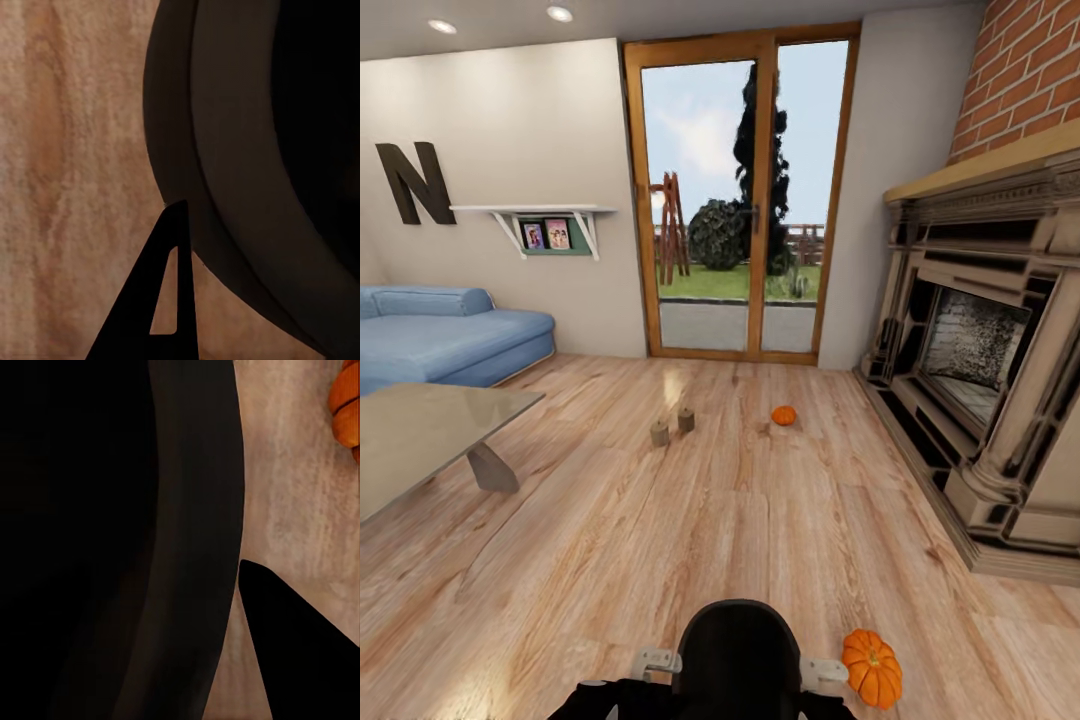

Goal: Place each of the two pumpkins and all three candles from the living room inside a cabinet in the living room (use any cabinet), then make sure every cabinet is closed, and position the cauldron so it is next to a table in the living room.

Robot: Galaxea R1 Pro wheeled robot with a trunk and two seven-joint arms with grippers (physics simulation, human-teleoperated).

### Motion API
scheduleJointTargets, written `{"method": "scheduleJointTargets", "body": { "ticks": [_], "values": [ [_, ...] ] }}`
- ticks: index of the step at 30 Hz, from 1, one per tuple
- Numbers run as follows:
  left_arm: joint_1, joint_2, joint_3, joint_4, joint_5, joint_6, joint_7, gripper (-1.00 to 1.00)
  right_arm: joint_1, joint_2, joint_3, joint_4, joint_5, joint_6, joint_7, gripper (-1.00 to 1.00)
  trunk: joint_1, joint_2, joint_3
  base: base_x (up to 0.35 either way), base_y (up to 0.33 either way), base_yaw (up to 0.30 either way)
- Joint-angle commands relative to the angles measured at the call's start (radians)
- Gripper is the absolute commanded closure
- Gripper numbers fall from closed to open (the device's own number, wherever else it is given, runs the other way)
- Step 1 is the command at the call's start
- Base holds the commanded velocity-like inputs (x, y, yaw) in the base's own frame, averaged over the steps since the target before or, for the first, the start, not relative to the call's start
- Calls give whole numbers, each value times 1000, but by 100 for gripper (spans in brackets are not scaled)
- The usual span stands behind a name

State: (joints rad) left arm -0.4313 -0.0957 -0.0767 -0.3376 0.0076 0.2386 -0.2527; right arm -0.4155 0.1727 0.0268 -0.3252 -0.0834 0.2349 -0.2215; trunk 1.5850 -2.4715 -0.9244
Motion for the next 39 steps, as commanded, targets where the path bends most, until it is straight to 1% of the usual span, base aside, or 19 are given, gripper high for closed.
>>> {"method": "scheduleJointTargets", "body": {
  "ticks": [1,6,21,39],
  "values": [
    [0,1,-5,-1,-4,5,0,100,-1,0,-1,-32,-5,-6,-5,100,0,-1,-1,0,0,7],
    [0,1,-5,-1,-4,5,0,100,0,-2,-1,-31,-4,-22,-4,100,0,-1,-1,0,0,2],
    [0,1,-5,-1,-4,5,0,100,0,-1,-1,-31,-4,-21,-4,100,0,-1,-1,0,0,11],
    [0,1,-5,-1,-4,5,0,100,0,-1,-1,-31,-4,-17,-5,100,0,-1,-15,0,0,225]
  ]
}}
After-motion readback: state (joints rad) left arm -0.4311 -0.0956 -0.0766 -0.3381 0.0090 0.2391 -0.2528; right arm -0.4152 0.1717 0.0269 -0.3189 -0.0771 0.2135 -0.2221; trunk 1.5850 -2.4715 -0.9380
